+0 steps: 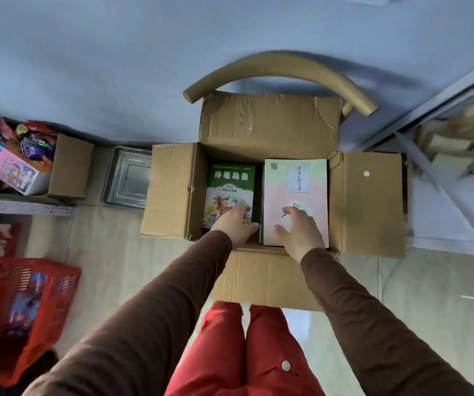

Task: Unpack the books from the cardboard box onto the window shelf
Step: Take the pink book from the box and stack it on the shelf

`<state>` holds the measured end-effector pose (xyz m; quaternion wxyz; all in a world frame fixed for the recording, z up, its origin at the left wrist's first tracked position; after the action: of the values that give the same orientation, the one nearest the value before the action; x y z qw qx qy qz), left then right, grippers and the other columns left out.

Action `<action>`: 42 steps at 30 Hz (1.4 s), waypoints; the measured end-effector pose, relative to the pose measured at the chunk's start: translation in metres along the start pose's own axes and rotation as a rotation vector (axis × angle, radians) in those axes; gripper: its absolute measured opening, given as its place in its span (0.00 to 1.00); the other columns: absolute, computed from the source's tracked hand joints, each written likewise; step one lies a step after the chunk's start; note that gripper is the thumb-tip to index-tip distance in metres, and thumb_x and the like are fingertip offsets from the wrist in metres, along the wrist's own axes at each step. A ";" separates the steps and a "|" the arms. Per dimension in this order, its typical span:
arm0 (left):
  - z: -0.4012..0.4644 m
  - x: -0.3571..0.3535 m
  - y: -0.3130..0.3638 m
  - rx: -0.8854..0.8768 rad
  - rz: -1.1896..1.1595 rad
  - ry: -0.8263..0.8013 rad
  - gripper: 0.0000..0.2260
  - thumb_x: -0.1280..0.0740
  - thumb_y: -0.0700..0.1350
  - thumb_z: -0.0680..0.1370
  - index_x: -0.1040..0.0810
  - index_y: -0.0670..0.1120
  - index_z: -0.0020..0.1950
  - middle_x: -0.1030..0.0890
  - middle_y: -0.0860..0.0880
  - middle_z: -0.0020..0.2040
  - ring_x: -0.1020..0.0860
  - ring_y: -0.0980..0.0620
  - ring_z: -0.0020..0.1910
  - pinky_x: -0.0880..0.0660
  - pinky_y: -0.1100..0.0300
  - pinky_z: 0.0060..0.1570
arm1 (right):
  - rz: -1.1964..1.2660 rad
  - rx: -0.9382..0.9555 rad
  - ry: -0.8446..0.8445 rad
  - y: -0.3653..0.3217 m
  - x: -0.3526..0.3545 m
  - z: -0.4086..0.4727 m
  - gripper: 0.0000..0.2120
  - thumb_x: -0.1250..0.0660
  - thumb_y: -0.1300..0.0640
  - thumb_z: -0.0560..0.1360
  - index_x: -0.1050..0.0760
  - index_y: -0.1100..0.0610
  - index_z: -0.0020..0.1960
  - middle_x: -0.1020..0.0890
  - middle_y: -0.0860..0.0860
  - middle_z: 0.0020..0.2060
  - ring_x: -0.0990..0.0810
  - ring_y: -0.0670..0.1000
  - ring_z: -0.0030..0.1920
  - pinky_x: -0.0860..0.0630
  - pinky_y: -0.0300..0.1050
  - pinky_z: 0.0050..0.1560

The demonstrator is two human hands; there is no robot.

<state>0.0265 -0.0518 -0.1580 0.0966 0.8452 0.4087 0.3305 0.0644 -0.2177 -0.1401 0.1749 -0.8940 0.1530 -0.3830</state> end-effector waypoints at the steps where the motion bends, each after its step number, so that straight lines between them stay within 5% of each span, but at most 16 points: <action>1: 0.015 -0.009 0.001 0.028 -0.038 -0.014 0.27 0.33 0.52 0.80 0.34 0.47 0.77 0.25 0.41 0.72 0.25 0.42 0.68 0.29 0.51 0.68 | -0.015 -0.012 0.009 0.008 0.000 0.010 0.25 0.36 0.51 0.79 0.34 0.55 0.74 0.28 0.54 0.71 0.32 0.56 0.71 0.33 0.50 0.69; 8: 0.090 -0.065 -0.002 0.204 -0.364 -0.085 0.36 0.34 0.57 0.80 0.42 0.42 0.81 0.33 0.40 0.78 0.32 0.40 0.75 0.34 0.52 0.72 | -0.199 -0.064 0.080 0.052 -0.005 0.059 0.34 0.35 0.49 0.78 0.44 0.56 0.79 0.46 0.54 0.81 0.50 0.56 0.81 0.49 0.51 0.80; 13: 0.109 -0.091 0.007 0.286 -0.657 -0.064 0.37 0.28 0.59 0.73 0.33 0.41 0.76 0.22 0.41 0.70 0.22 0.41 0.66 0.26 0.47 0.67 | -0.218 -0.129 0.120 0.066 -0.013 0.066 0.39 0.35 0.47 0.77 0.52 0.50 0.81 0.56 0.50 0.82 0.57 0.56 0.81 0.44 0.52 0.77; 24: 0.106 -0.101 0.014 0.387 -0.951 0.048 0.26 0.30 0.45 0.77 0.31 0.41 0.73 0.20 0.40 0.65 0.20 0.40 0.62 0.24 0.45 0.65 | -0.203 -0.117 0.055 0.073 -0.020 0.070 0.42 0.36 0.44 0.77 0.58 0.49 0.82 0.62 0.50 0.81 0.62 0.55 0.81 0.49 0.52 0.78; 31: 0.101 -0.096 0.007 0.401 -1.008 0.090 0.41 0.24 0.54 0.63 0.32 0.44 0.74 0.21 0.42 0.64 0.20 0.39 0.62 0.22 0.41 0.61 | -0.166 -0.116 0.071 0.073 -0.022 0.067 0.43 0.36 0.43 0.77 0.58 0.48 0.82 0.61 0.50 0.81 0.62 0.54 0.81 0.48 0.53 0.78; 37: 0.102 -0.102 0.009 0.321 -1.033 0.077 0.38 0.26 0.51 0.65 0.31 0.53 0.75 0.22 0.40 0.65 0.22 0.38 0.64 0.24 0.40 0.65 | -0.203 -0.091 0.050 0.073 -0.026 0.067 0.42 0.37 0.42 0.77 0.58 0.48 0.82 0.61 0.50 0.81 0.63 0.55 0.81 0.50 0.54 0.78; 42: 0.101 -0.101 0.007 0.286 -1.157 0.091 0.33 0.25 0.44 0.69 0.31 0.49 0.73 0.17 0.41 0.61 0.17 0.38 0.58 0.21 0.38 0.59 | -0.165 -0.097 0.077 0.074 -0.025 0.066 0.41 0.37 0.41 0.77 0.57 0.47 0.82 0.60 0.49 0.82 0.62 0.54 0.81 0.47 0.55 0.78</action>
<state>0.0501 -0.1220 -0.2803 0.1285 0.4747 0.8470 0.2018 0.0862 -0.2610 -0.2302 0.0934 -0.8956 0.1038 -0.4224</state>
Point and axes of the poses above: each hand's wrist, its own z-axis towards the middle knuckle, its own x-axis out of the back of the hand, y = z × x, the point moved 7 cm from there along z, towards the middle knuckle
